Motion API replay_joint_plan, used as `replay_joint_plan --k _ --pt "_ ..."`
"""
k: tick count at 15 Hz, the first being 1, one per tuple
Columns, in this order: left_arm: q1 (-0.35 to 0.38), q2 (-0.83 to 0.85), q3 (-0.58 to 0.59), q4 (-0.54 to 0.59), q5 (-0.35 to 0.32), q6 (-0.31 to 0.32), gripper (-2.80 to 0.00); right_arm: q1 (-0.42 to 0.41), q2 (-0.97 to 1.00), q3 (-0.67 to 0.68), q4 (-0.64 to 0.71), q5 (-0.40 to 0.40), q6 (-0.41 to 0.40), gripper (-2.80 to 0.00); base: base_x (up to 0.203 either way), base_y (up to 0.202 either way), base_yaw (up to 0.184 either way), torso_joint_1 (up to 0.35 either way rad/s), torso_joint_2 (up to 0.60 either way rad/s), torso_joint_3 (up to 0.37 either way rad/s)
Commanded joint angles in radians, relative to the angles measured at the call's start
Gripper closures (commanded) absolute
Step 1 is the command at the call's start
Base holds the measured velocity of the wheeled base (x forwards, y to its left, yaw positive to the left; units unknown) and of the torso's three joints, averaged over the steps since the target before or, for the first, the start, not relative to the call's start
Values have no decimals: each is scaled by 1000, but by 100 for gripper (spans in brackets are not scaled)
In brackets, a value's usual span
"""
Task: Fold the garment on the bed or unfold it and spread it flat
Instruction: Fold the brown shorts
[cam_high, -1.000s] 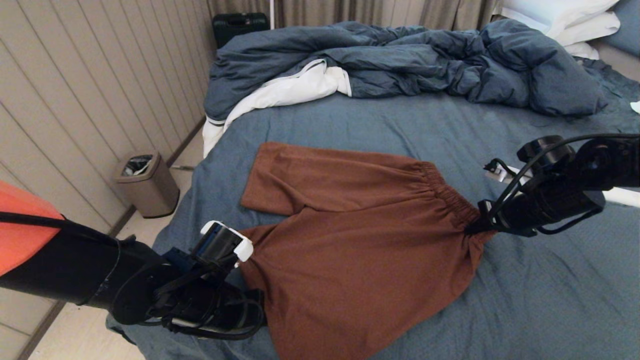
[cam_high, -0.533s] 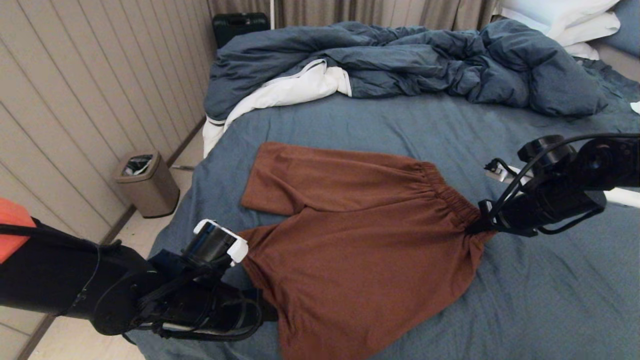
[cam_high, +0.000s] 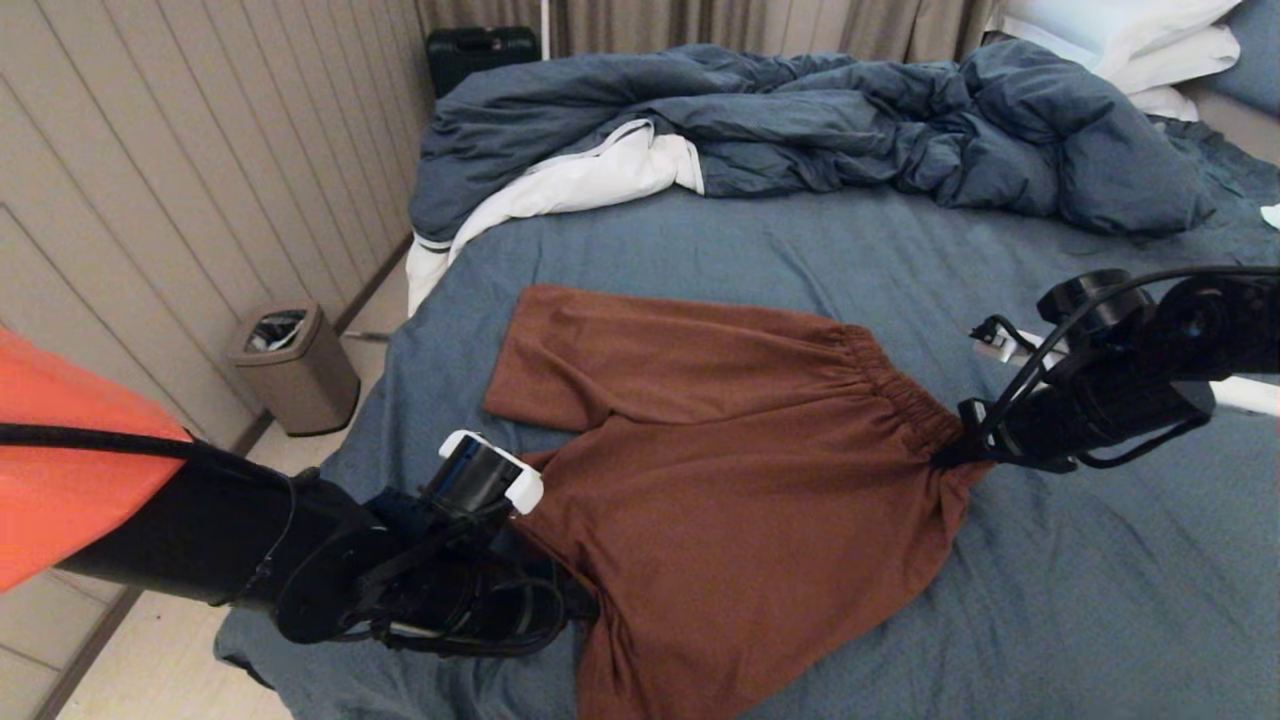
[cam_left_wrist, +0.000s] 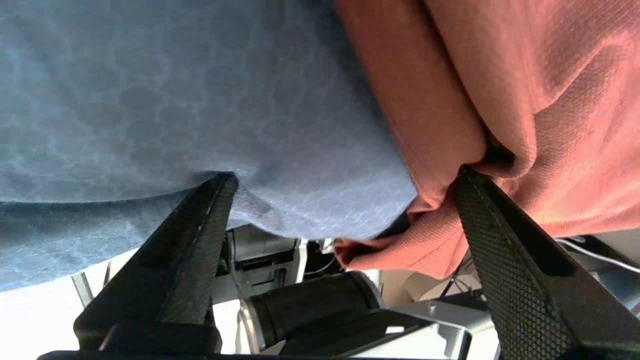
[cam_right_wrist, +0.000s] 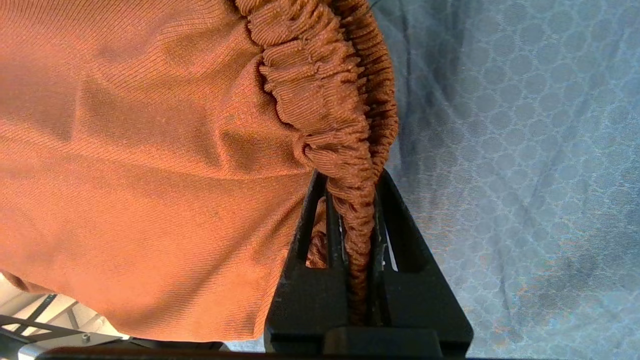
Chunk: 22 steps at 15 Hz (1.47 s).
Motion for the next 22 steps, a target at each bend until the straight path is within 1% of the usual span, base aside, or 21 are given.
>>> replay_joint_plan --k 1,3,7,10,15,17,20,22 --pt "-18 16 -16 -10 -4 -16 -280 -1 7 2 2 3 0 0 0 0 0 0 0 0" --pt "-39 17 -28 -11 -6 -20 -280 -1 9 2 2 2 0 0 0 0 0 0 0 0" --pt "-75 53 -91 -12 -4 -33 -280 -7 6 6 2 5 0 0 0 0 0 0 0 0" --pt "-76 76 -123 -12 -3 -32 -280 -9 1 28 -14 6 0 0 0 0 0 0 0 0" --pt "-76 86 -119 -14 -3 -32 -280 -5 9 77 -96 6 0 0 0 0 0 0 0 0" --pt "-79 83 -124 -14 -4 -31 -280 -4 9 78 -96 6 0 0 0 0 0 0 0 0" --pt "-86 9 -89 -8 -4 -30 -280 0 3 86 -97 6 0 0 0 0 0 0 0 0" --pt "-87 -73 -10 -11 3 -26 -280 5 -7 90 -96 6 1 0 0 0 0 0 0 0"
